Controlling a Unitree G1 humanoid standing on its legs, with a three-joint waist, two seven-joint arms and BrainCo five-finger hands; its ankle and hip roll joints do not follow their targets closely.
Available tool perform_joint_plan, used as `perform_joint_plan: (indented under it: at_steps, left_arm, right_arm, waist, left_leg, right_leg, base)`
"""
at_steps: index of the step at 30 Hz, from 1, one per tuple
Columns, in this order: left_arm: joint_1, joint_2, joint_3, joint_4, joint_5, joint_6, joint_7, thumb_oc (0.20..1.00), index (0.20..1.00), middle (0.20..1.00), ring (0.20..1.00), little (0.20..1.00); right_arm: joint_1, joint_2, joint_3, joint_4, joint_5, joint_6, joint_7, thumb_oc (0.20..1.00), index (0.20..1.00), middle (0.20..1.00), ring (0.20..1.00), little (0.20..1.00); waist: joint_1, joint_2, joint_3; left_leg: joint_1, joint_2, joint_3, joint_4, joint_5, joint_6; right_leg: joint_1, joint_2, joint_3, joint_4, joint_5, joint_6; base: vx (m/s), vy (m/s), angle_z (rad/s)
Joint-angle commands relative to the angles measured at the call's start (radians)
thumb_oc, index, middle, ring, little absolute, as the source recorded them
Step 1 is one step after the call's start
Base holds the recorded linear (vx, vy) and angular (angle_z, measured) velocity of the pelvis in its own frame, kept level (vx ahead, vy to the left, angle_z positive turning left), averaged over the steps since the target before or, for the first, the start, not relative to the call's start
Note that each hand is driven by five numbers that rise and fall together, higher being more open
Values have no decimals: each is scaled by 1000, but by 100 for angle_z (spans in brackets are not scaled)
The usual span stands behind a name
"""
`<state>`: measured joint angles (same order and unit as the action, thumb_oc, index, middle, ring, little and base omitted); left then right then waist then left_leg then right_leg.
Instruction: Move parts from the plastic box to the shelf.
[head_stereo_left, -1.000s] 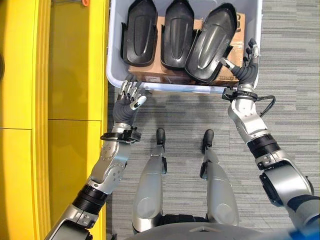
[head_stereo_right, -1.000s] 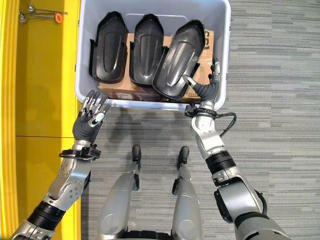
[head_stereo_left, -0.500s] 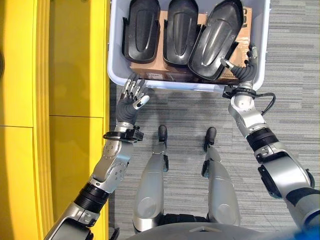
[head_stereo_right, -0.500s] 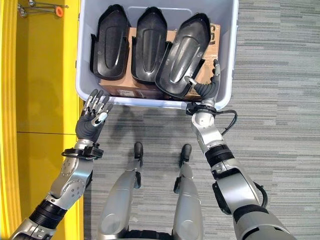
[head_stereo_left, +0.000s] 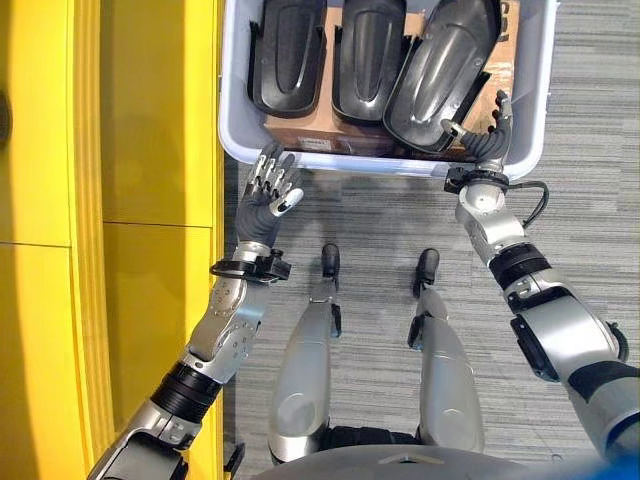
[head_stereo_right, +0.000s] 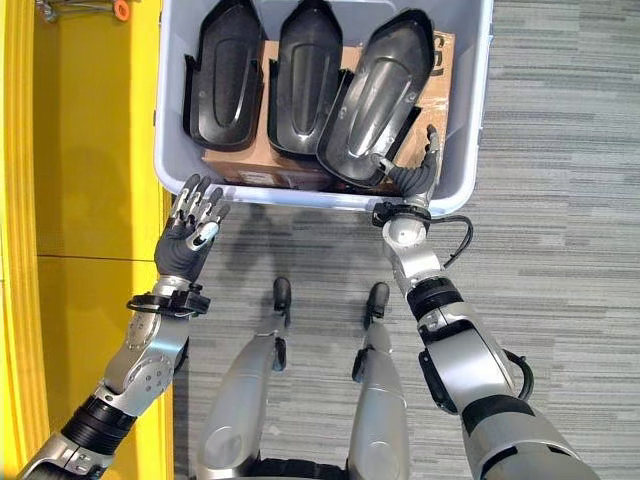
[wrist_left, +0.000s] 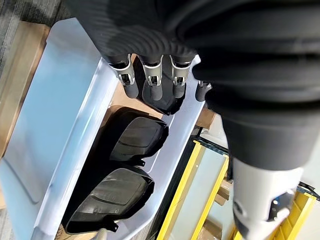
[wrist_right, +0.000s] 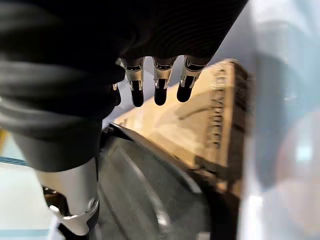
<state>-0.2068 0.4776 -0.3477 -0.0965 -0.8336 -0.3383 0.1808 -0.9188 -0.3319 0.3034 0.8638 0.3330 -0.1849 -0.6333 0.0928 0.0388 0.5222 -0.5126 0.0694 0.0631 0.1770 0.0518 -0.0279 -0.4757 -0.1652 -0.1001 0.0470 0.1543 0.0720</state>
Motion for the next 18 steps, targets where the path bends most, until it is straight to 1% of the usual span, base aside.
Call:
perform_joint_plan:
  at_steps: [1, 6, 13, 18]
  left_arm:
    - [31, 27, 8, -145, 24, -61, 1, 1000, 1000, 1000, 1000, 1000]
    - [25, 32, -1, -147, 19, -63, -3, 1000, 1000, 1000, 1000, 1000]
    - [24, 35, -4, -154, 16, -64, -2, 1000, 1000, 1000, 1000, 1000]
    - [21, 41, -12, -158, 11, -66, -1, 1000, 1000, 1000, 1000, 1000]
  right_arm:
    - [-69, -20, 21, -11, 27, -35, -11, 1000, 1000, 1000, 1000, 1000]
    - [-103, -25, 34, 60, 43, -29, 0, 1000, 1000, 1000, 1000, 1000]
    - [-134, -27, 45, 135, 69, -25, 5, 1000, 1000, 1000, 1000, 1000]
    - [-175, -16, 53, 230, 91, -18, 13, 1000, 1000, 1000, 1000, 1000]
  waist:
    - [0, 14, -12]
    - [3, 22, -6]
    - [5, 24, -2]
    - [12, 32, -2]
  left_leg:
    - [-58, -11, -72, 41, -38, 6]
    - [-71, -13, -73, 45, -39, 6]
    - [-82, -17, -76, 47, -40, 6]
    - [-97, -22, -79, 52, -43, 8]
  right_leg:
    - [20, -62, 42, 135, -167, 45]
    - [11, -63, 44, 139, -168, 45]
    - [-1, -62, 45, 145, -171, 46]
    - [-13, -64, 42, 151, -174, 46]
  base:
    - [0, 0, 0]
    - [0, 0, 1]
    - [0, 0, 0]
    - [6, -1, 2]
